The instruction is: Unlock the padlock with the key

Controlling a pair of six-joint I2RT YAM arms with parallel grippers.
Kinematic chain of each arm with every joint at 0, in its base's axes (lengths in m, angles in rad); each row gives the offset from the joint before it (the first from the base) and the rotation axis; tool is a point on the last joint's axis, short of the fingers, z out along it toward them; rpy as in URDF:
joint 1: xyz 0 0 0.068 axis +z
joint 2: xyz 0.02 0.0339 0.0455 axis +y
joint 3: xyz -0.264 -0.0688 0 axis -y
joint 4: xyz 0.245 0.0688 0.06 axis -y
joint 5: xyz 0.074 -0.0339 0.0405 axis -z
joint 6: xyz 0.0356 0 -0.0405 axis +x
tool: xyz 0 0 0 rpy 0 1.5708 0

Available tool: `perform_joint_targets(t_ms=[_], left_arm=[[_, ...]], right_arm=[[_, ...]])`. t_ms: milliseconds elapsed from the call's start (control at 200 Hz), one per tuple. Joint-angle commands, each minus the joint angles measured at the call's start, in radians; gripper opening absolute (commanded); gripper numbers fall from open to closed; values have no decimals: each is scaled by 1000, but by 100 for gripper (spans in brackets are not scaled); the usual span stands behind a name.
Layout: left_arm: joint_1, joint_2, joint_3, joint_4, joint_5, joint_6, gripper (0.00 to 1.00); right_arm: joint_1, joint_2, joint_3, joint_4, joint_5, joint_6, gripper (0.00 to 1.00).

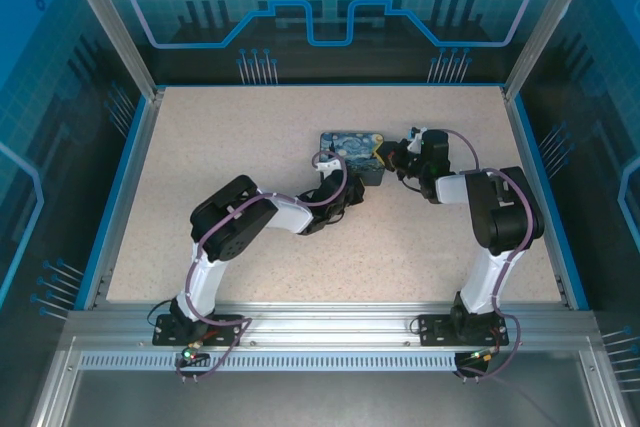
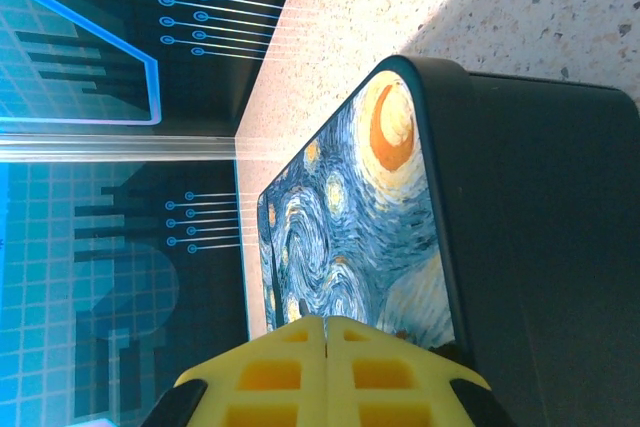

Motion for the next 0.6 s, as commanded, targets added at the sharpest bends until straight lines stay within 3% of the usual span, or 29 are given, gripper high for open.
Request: perform_joint_targets(t_ms=[0, 365, 595], left_arm=[[24, -45, -35, -59, 69, -29, 0], [98, -305, -191, -100, 166, -90, 0], [141, -418, -271, -54, 239, -146, 0]], right_arm=[[-6, -18, -5, -48, -19, 23, 0], [41, -289, -110, -126, -96, 1, 0], [127, -423, -232, -156, -105, -25, 0]])
